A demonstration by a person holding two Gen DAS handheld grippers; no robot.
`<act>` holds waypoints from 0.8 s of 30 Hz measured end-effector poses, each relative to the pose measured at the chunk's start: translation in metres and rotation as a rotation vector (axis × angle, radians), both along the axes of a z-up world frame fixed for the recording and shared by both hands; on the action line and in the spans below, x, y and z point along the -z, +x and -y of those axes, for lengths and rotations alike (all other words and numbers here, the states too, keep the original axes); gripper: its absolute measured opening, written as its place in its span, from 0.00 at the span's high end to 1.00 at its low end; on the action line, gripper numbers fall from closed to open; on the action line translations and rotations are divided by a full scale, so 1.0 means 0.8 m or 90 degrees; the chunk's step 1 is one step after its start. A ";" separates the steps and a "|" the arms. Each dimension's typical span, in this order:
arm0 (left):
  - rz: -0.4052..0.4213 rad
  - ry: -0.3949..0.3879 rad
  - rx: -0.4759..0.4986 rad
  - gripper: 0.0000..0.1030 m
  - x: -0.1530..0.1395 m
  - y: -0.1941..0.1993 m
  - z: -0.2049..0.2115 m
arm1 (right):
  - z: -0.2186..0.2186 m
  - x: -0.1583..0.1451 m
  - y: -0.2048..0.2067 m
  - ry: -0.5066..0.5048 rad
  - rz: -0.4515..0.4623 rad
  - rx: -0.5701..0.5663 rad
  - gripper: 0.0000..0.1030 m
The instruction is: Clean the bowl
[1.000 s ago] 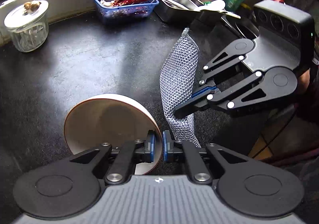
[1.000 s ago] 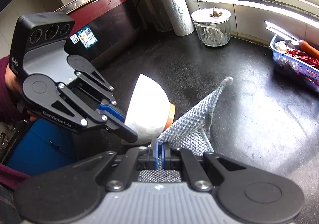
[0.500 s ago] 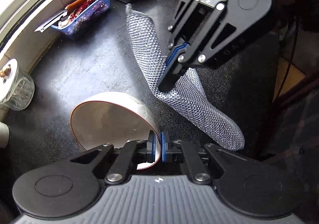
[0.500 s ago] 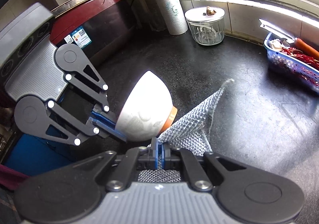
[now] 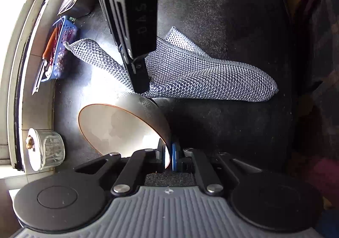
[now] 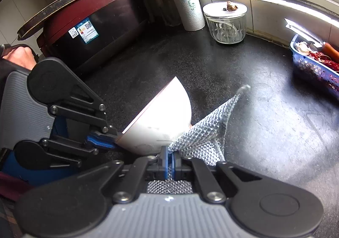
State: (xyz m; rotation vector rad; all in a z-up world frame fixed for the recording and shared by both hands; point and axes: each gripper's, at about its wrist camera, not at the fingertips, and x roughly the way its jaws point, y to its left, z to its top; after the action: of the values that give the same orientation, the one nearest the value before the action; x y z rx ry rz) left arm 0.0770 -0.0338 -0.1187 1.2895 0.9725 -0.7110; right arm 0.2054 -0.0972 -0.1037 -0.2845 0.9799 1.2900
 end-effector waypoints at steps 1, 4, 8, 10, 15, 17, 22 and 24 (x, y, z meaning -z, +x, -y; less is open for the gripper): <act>0.005 0.012 0.013 0.96 0.002 -0.003 0.002 | 0.000 0.000 0.000 -0.002 0.000 0.000 0.97; 0.021 0.049 0.053 0.95 0.009 -0.013 0.007 | 0.000 0.002 -0.001 -0.010 0.000 -0.002 0.97; 0.041 0.095 0.094 0.95 0.020 -0.021 0.012 | 0.000 0.006 -0.002 -0.020 0.000 -0.006 0.97; 0.045 0.124 0.118 0.95 0.024 -0.026 0.013 | 0.001 0.008 -0.003 -0.024 -0.002 -0.008 0.97; 0.038 0.162 0.152 0.95 0.024 -0.029 0.014 | 0.000 0.012 -0.005 -0.032 -0.004 -0.013 0.97; 0.035 0.175 0.164 0.95 0.025 -0.029 0.015 | 0.000 0.012 -0.006 -0.034 -0.004 -0.015 0.97; 0.032 0.194 0.182 0.95 0.026 -0.030 0.017 | 0.001 0.013 -0.008 -0.040 -0.005 -0.018 0.97; 0.030 0.197 0.186 0.95 0.026 -0.030 0.018 | 0.001 0.013 -0.008 -0.045 -0.004 -0.020 0.97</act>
State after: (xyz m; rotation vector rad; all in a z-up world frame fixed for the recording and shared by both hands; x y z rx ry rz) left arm 0.0533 -0.0481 -0.1391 1.7365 0.8879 -0.7678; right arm 0.1988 -0.0981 -0.1143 -0.3508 1.0314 1.2868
